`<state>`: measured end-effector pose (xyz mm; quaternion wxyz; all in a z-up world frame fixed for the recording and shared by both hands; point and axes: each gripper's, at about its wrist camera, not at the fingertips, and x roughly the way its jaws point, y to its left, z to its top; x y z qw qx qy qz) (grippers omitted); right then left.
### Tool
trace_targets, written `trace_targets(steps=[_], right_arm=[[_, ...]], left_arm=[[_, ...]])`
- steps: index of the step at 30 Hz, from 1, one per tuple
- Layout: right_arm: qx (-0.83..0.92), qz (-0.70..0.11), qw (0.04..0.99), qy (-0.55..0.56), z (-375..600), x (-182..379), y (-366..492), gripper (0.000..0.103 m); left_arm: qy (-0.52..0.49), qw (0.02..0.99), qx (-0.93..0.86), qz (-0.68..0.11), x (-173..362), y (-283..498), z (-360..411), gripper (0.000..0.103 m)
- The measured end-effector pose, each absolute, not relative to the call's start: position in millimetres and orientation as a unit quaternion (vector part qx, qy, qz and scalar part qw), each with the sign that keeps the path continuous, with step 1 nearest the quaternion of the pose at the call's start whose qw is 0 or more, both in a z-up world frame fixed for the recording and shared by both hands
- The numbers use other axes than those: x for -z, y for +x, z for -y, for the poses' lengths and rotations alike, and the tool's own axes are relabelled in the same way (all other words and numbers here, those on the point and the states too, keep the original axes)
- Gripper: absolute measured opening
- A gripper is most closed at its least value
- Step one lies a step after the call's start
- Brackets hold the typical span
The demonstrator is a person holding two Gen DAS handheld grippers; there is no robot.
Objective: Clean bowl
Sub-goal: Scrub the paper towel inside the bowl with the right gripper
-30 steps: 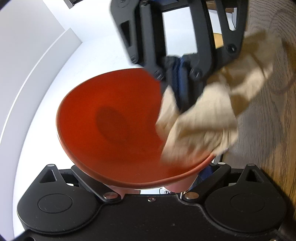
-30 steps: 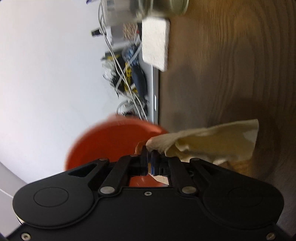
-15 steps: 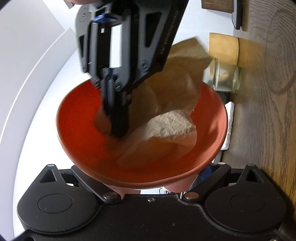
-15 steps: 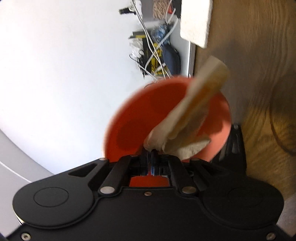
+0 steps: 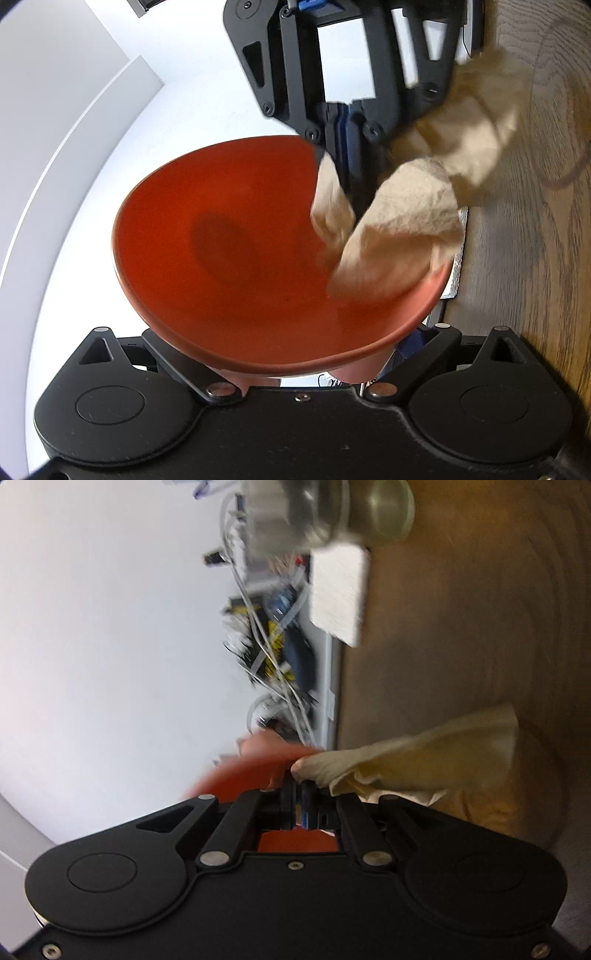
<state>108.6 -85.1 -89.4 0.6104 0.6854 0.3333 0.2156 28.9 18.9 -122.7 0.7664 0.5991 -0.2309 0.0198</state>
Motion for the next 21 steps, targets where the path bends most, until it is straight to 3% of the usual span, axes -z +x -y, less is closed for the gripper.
trace_targets(steps=[7, 21], right_arm=[[-0.264, -0.357, 0.599, 0.667, 54.0, 77.4, 112.4, 0.005], [-0.237, -0.292, 0.637, 0.673, 95.8, 50.1, 118.6, 0.005]], left_arm=[[0.599, 0.766, -0.02, 0.231, 122.6, 28.9, -18.9, 0.095], [0.599, 0.766, -0.02, 0.231, 123.2, 28.6, -20.0, 0.095]])
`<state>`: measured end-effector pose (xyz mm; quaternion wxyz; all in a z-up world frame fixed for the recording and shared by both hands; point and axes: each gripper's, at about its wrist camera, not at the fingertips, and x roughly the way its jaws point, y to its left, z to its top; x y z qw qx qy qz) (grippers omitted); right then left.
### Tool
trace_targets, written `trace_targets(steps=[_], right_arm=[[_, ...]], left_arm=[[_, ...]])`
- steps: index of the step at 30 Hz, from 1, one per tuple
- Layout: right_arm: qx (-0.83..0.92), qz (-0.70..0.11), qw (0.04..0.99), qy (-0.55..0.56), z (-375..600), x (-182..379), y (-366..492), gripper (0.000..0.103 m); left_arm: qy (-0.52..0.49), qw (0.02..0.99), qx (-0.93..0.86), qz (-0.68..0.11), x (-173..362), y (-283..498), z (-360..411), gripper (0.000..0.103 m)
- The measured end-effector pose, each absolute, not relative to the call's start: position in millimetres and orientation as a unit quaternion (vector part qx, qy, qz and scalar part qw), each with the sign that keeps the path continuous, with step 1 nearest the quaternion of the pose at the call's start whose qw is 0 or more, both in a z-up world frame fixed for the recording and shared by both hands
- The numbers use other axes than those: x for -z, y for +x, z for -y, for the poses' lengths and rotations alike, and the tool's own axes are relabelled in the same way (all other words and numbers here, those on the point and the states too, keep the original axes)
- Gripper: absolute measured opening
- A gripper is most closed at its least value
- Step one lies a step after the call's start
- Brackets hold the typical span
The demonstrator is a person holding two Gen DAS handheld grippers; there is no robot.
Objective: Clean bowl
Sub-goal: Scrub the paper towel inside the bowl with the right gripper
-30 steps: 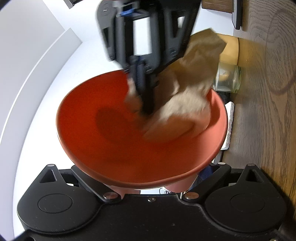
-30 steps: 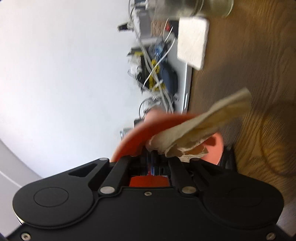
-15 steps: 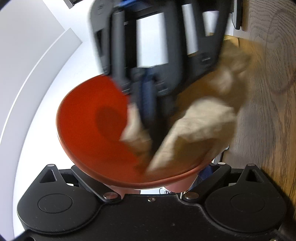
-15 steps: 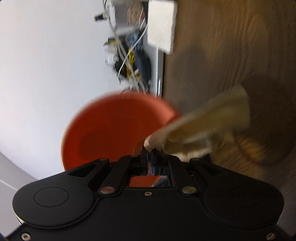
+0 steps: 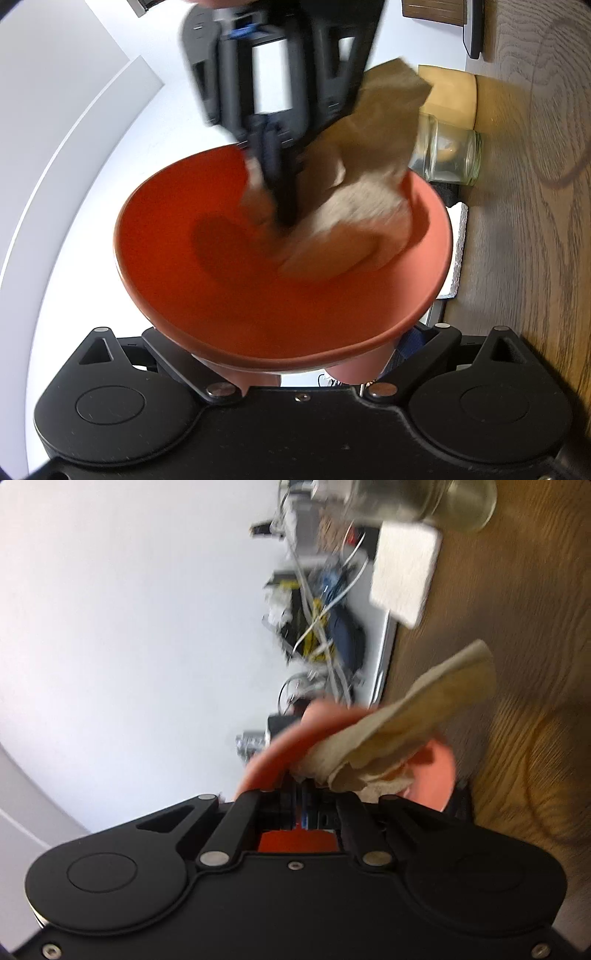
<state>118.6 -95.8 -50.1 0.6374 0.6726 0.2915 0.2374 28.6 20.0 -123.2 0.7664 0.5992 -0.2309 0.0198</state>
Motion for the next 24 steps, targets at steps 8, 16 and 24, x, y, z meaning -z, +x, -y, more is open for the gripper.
trace_targets(steps=[8, 16, 24], right_arm=[[-0.203, -0.318, 0.634, 0.675, 99.0, 85.4, 120.7, 0.005], [-0.236, -0.368, 0.614, 0.657, 61.6, 98.3, 108.0, 0.005], [-0.278, -0.349, 0.613, 0.652, 52.4, 75.7, 104.6, 0.005]], left_arm=[[0.6, 0.766, -0.024, 0.228, 124.9, 30.6, -18.6, 0.095], [0.601, 0.766, -0.028, 0.225, 124.5, 31.0, -16.5, 0.095], [0.602, 0.766, -0.03, 0.223, 124.2, 31.4, -14.9, 0.095]])
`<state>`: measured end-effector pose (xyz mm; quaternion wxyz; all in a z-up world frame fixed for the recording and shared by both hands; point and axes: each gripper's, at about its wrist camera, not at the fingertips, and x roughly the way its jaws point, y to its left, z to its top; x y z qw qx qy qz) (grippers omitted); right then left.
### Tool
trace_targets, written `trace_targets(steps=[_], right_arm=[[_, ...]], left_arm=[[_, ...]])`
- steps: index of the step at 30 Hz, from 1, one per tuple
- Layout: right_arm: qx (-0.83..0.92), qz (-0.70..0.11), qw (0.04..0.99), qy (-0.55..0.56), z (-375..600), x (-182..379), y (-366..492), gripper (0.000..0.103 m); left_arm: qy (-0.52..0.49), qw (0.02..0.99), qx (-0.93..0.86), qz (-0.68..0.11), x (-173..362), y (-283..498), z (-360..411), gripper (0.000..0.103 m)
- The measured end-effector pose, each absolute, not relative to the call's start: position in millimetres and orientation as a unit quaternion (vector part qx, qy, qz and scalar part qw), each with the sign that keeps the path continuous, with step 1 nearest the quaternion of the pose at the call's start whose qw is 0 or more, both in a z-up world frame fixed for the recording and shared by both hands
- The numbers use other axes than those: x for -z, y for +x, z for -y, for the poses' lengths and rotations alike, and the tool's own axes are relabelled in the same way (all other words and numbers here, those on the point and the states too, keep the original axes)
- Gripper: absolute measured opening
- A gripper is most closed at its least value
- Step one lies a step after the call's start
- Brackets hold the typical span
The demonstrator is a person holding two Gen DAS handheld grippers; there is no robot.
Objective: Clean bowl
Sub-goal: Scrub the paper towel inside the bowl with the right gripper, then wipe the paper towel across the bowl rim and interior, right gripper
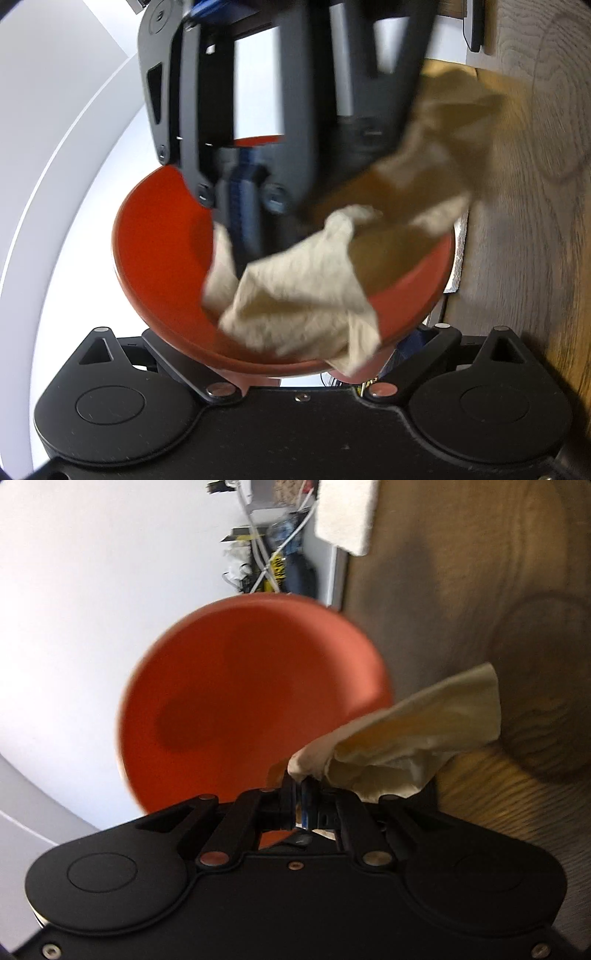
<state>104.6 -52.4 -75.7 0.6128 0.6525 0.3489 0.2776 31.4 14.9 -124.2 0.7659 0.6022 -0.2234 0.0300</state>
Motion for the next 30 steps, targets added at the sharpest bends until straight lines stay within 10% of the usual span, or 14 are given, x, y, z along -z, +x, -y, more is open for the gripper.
trace_targets(steps=[30], right_arm=[[-0.26, -0.357, 0.63, 0.639, 50.0, 92.5, 96.9, 0.005]], left_arm=[[0.602, 0.766, -0.03, 0.223, 124.1, 31.0, -15.4, 0.095]])
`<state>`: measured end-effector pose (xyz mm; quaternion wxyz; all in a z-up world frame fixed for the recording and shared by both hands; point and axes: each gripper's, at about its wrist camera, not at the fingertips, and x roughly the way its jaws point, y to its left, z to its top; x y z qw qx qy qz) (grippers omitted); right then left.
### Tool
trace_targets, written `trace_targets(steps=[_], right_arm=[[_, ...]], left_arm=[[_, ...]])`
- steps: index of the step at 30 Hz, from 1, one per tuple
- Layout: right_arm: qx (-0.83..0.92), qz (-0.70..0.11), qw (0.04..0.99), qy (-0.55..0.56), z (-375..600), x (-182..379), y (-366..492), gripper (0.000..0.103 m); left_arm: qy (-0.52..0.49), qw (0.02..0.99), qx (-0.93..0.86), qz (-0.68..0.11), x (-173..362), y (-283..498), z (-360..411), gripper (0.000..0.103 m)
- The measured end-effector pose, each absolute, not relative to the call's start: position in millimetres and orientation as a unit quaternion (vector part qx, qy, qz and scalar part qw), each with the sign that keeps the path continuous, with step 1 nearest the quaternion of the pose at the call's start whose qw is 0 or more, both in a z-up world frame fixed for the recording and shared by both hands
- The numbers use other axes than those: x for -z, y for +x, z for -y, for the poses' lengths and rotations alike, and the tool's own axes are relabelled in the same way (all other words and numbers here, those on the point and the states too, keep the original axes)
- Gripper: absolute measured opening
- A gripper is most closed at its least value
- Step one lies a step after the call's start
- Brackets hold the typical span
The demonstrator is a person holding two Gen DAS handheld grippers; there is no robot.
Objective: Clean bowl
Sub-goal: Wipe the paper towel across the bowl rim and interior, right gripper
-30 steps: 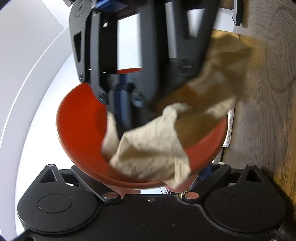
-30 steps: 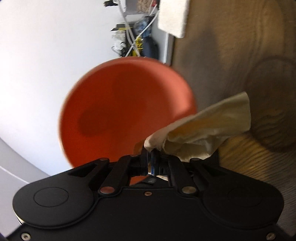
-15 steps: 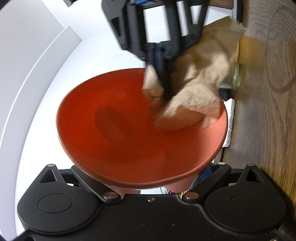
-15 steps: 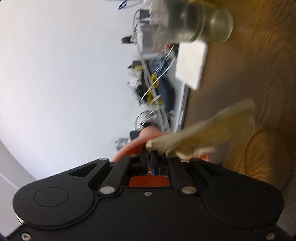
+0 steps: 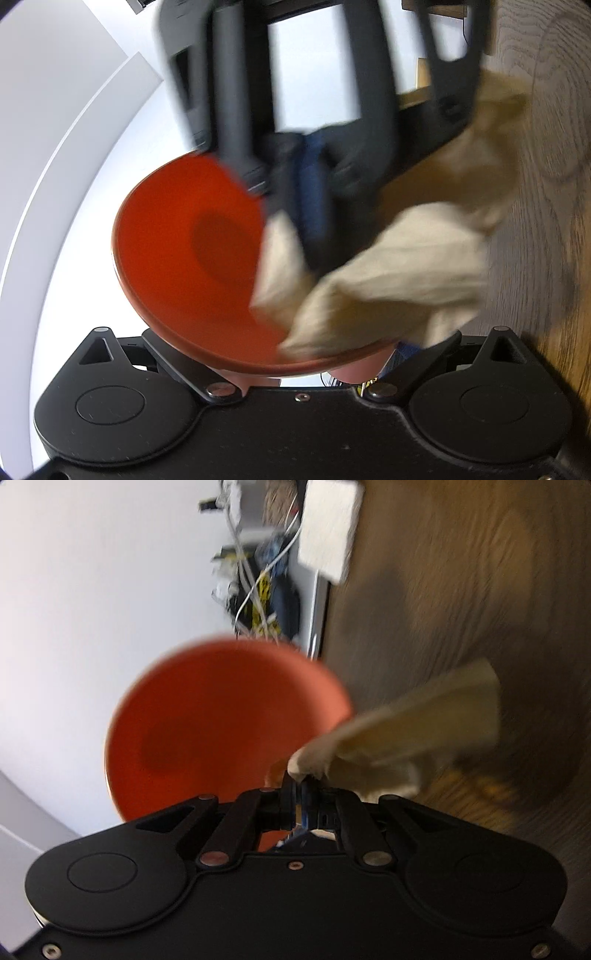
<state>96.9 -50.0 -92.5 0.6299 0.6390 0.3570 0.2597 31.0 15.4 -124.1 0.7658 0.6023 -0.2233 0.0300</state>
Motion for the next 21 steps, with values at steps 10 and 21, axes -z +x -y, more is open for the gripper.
trace_targets(steps=[10, 21], right_arm=[[-0.269, -0.328, 0.635, 0.646, 64.2, 68.7, 97.3, 0.005], [-0.21, -0.312, 0.651, 0.659, 105.9, 80.8, 99.8, 0.005]], left_arm=[[0.602, 0.766, -0.03, 0.223, 124.0, 30.7, -15.8, 0.095], [0.602, 0.766, -0.03, 0.223, 123.8, 30.5, -16.0, 0.095]])
